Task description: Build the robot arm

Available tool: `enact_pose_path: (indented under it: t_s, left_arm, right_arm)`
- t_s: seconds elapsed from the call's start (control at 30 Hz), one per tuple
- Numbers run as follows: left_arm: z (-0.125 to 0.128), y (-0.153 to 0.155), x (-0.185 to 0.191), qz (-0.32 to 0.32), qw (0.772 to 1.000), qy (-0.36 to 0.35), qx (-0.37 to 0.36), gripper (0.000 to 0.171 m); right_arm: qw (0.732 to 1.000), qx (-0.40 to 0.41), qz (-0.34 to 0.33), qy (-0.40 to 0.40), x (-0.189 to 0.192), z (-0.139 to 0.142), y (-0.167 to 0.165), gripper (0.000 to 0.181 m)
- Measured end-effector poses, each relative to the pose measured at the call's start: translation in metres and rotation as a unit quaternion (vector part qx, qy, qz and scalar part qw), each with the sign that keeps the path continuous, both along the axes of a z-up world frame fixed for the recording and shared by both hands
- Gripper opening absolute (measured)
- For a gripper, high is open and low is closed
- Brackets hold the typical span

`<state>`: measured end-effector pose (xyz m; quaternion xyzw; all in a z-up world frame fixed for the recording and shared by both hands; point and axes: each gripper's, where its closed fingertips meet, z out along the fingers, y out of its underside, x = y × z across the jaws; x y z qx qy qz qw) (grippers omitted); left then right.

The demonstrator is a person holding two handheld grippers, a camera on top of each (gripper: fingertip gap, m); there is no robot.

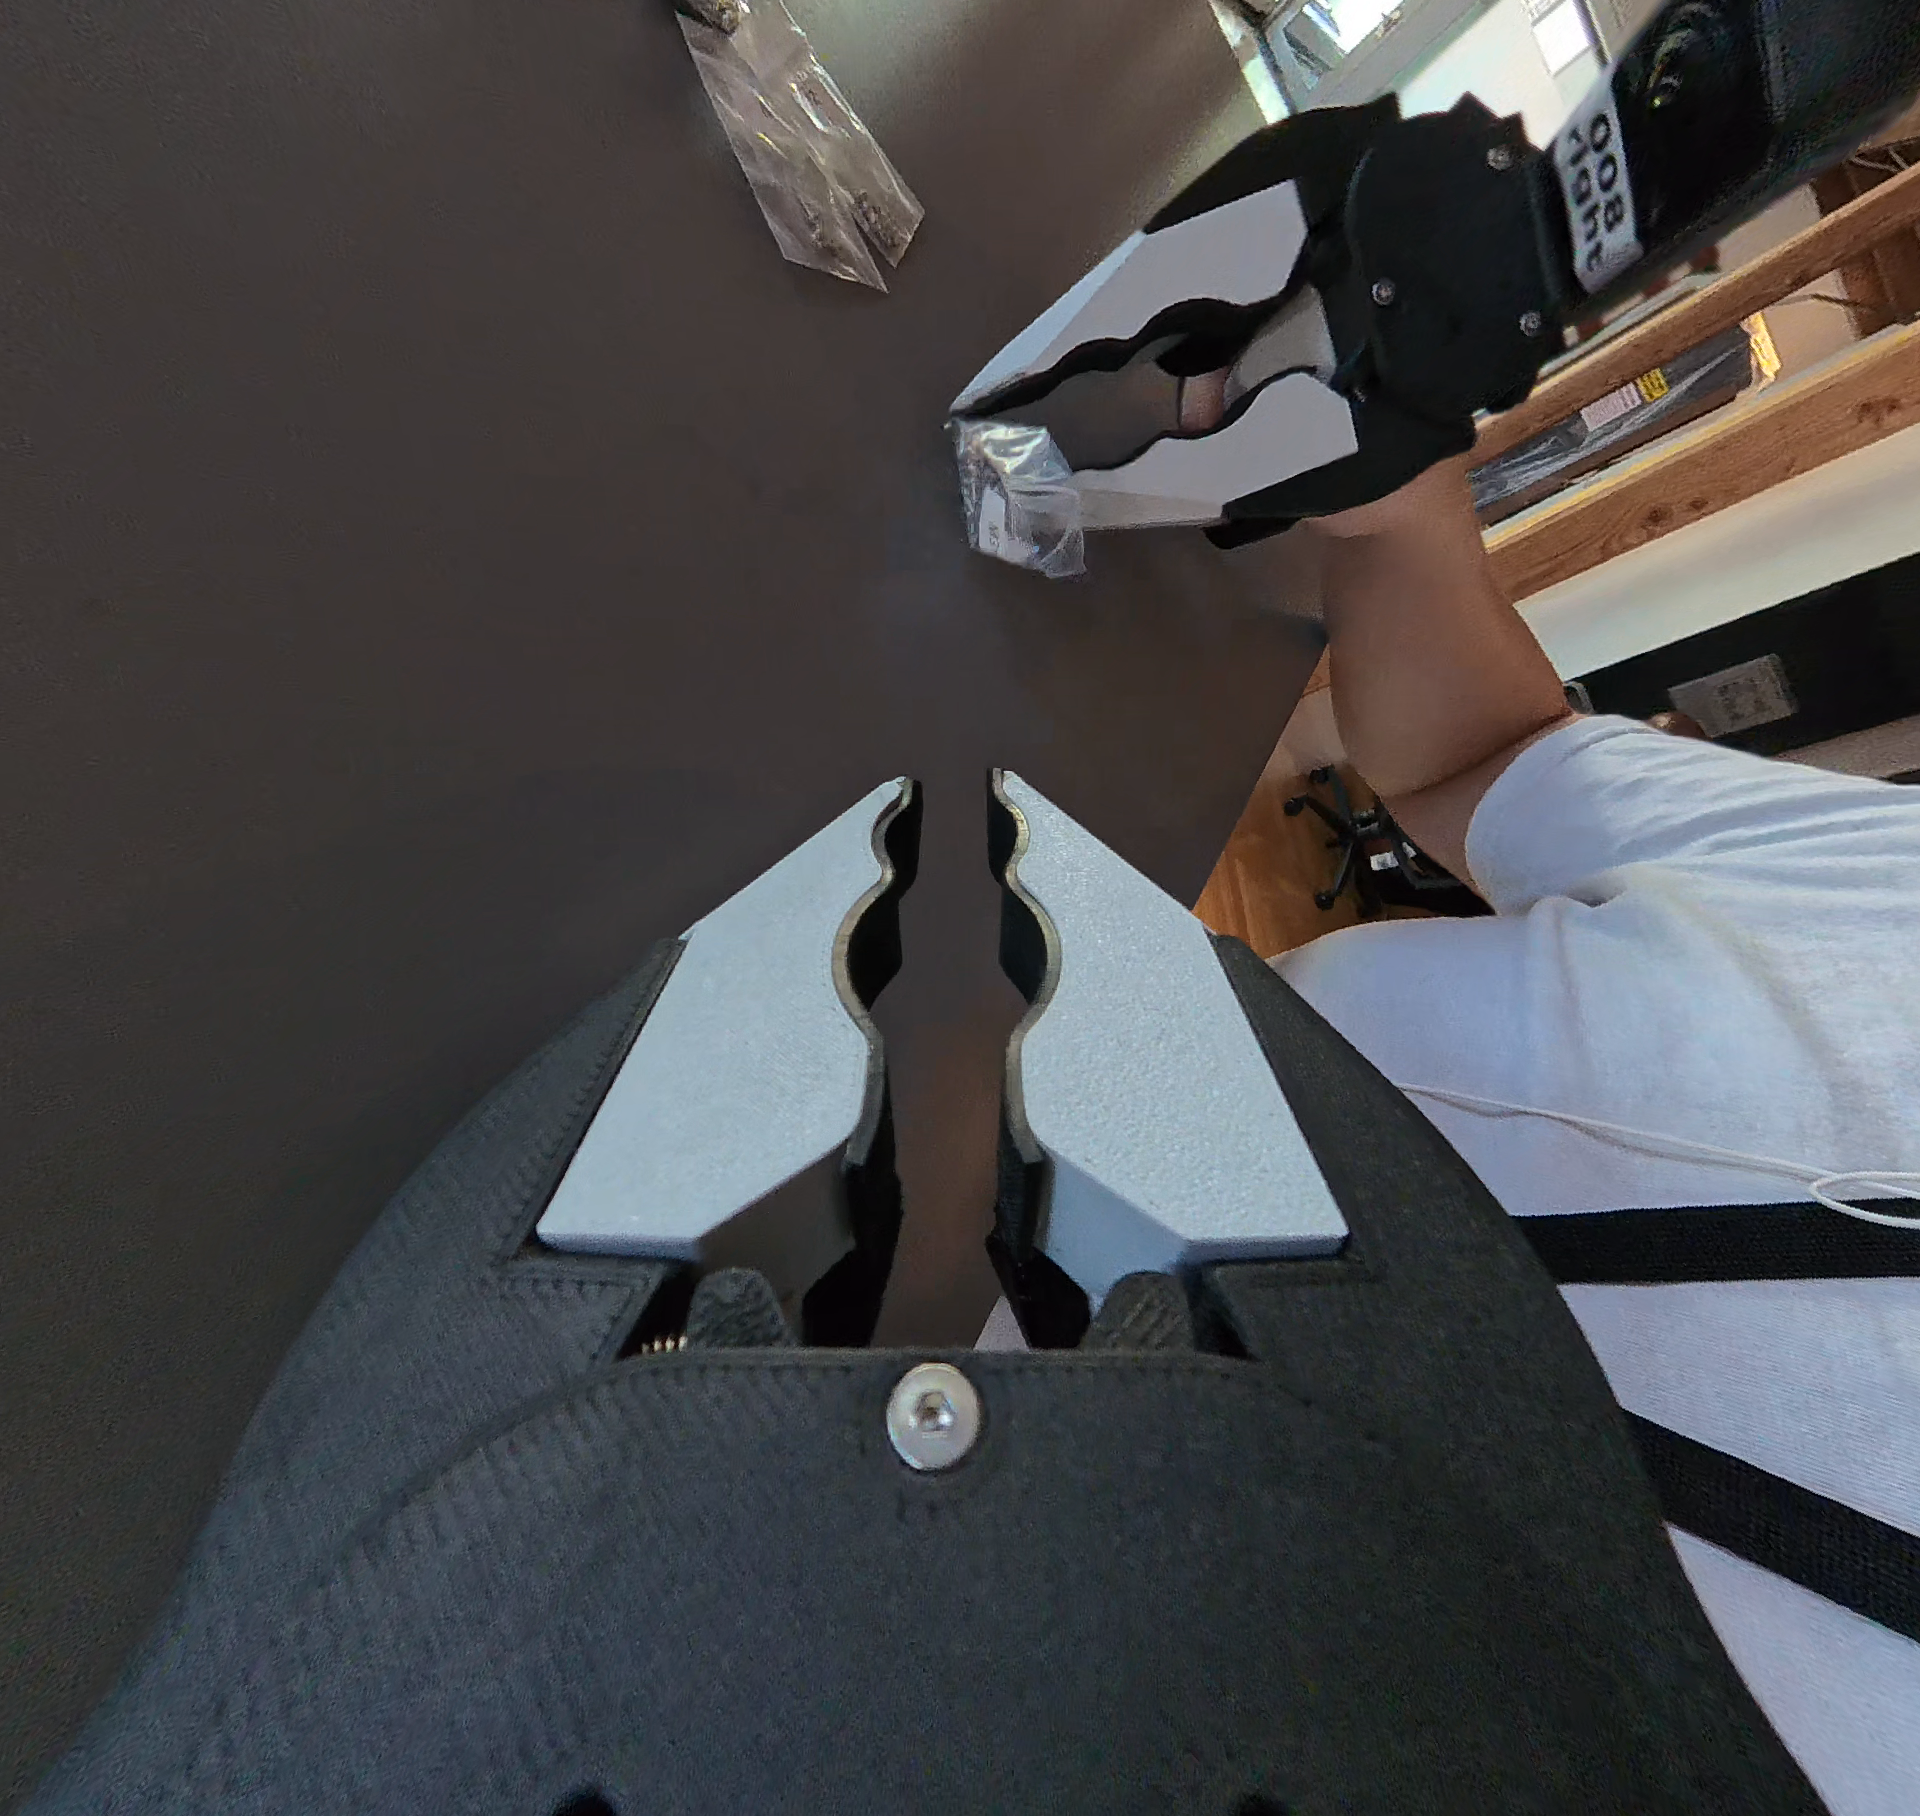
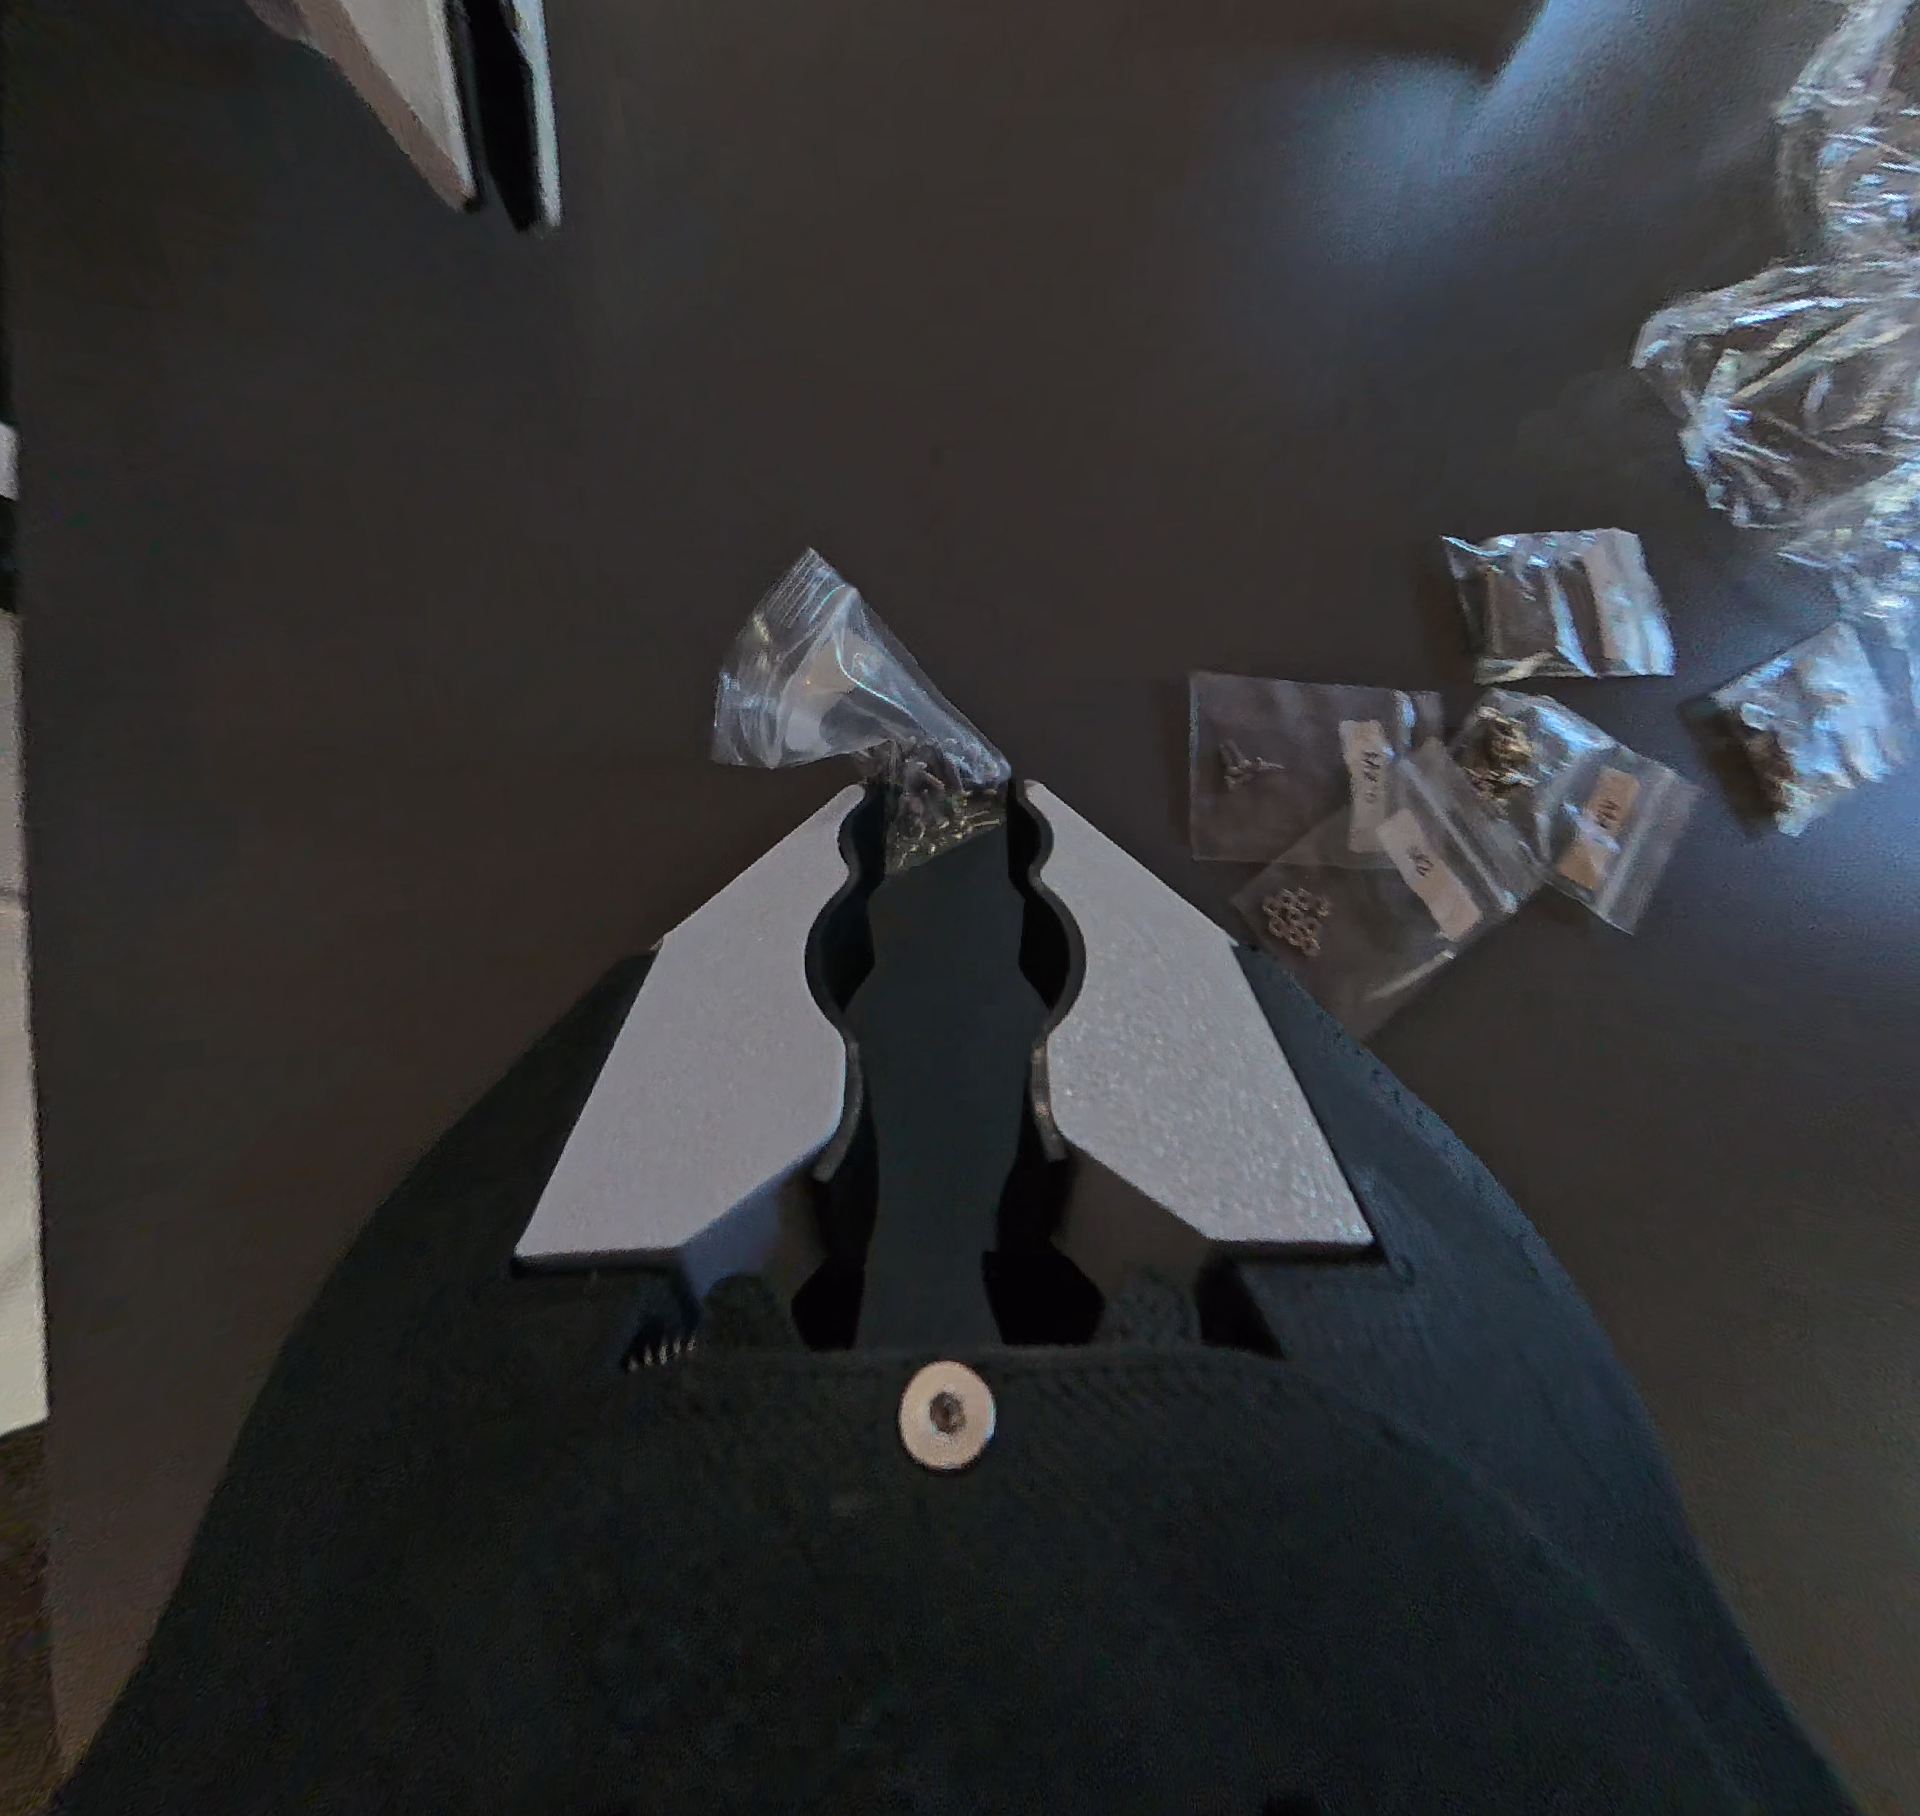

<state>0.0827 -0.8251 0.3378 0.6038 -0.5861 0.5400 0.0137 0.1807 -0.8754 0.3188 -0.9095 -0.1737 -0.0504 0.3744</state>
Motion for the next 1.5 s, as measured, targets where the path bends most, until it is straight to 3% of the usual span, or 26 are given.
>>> enact_pose_path:
  t_s: [0.1,0.47,0.73,1.17,1.5]
  left_arm:
    - [0.000,0.002,-0.001,-0.001,1.000,0.003,0.000,0.011]
    - [-0.001,-0.003,-0.001,-0.018,1.000,0.001,-0.013,0.011]
    - [0.001,-0.001,-0.001,-0.022,1.000,-0.009,-0.021,0.011]
    - [0.004,0.000,-0.002,-0.024,0.999,-0.021,-0.028,0.010]
    - [0.005,0.002,-0.006,-0.023,0.999,-0.024,-0.030,0.010]
  right_arm:
    - [0.995,-0.042,-0.026,-0.086,0.013,0.001,-0.006,0.020]
    - [0.973,-0.131,-0.061,-0.183,0.027,0.004,-0.006,0.020]
    - [0.971,-0.162,-0.065,-0.163,0.023,0.003,-0.005,0.020]
    - [0.953,-0.192,-0.069,-0.226,0.034,0.008,-0.005,0.018]
    - [0.953,-0.202,-0.068,-0.215,0.029,0.006,-0.004,0.018]
